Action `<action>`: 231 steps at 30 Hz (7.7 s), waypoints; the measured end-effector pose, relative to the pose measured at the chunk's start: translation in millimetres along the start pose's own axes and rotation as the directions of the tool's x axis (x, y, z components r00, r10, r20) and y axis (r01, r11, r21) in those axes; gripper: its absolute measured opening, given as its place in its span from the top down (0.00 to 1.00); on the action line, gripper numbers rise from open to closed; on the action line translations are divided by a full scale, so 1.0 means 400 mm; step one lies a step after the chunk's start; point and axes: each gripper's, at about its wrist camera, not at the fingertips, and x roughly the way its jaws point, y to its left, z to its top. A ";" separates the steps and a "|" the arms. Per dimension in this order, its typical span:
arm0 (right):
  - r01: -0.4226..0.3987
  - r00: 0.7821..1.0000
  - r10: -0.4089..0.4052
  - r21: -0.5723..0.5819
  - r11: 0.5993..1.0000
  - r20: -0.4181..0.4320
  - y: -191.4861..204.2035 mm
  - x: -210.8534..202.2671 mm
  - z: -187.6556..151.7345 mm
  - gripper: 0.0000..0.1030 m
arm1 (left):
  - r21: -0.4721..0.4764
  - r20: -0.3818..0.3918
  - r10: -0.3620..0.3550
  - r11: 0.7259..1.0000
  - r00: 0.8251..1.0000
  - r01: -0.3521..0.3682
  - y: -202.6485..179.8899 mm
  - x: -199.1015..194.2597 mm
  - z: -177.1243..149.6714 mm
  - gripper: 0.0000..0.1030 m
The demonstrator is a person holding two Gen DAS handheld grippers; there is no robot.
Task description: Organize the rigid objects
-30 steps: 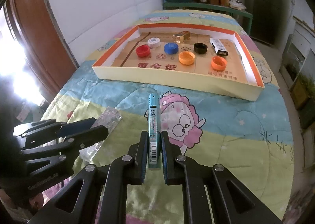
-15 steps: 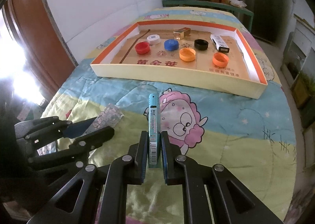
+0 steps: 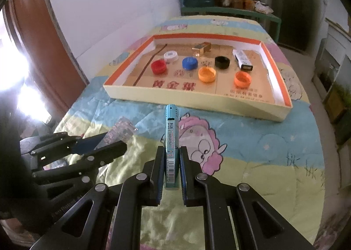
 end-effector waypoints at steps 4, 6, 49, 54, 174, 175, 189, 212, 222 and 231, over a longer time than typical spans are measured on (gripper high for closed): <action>0.006 1.000 -0.006 0.002 1.000 0.021 -0.007 -0.013 0.023 0.88 | -0.009 0.030 0.001 1.000 1.000 -0.001 0.014 -0.016 0.035 0.81; 0.008 0.999 -0.008 0.002 1.000 0.033 -0.010 -0.021 0.039 0.88 | -0.015 0.043 -0.002 1.000 0.999 0.003 0.021 -0.022 0.054 0.81; -0.037 0.994 0.017 0.186 0.982 0.109 -0.172 0.167 0.425 0.88 | -0.060 0.077 0.048 0.997 0.996 -0.043 0.175 0.192 0.454 0.81; -0.064 0.995 0.042 0.243 0.968 0.096 -0.198 0.208 0.444 0.88 | -0.061 0.056 0.052 0.997 0.997 -0.048 0.185 0.231 0.473 0.81; 0.288 0.914 -0.325 0.176 0.941 0.244 -0.013 -0.192 0.122 0.38 | -0.065 0.255 0.124 0.992 0.959 -0.111 -0.013 -0.174 0.152 0.37; 0.289 0.912 -0.327 0.175 0.941 0.247 -0.010 -0.198 0.118 0.38 | -0.069 0.260 0.130 0.991 0.957 -0.116 -0.016 -0.182 0.146 0.37; 0.318 0.887 -0.354 0.164 0.934 0.297 0.050 -0.293 0.064 0.38 | -0.126 0.300 0.216 0.974 0.929 -0.186 -0.031 -0.266 0.098 0.37; 0.324 0.884 -0.352 0.140 0.936 0.308 0.092 -0.320 0.046 0.38 | -0.122 0.279 0.240 0.969 0.930 -0.213 -0.038 -0.287 0.074 0.41; 0.325 0.884 -0.352 0.139 0.936 0.308 0.092 -0.320 0.046 0.38 | -0.114 0.271 0.242 0.969 0.932 -0.219 -0.037 -0.278 0.076 0.41; 0.322 0.886 -0.350 0.139 0.936 0.305 0.091 -0.315 0.046 0.38 | -0.112 0.265 0.246 0.968 0.933 -0.223 -0.033 -0.268 0.075 0.41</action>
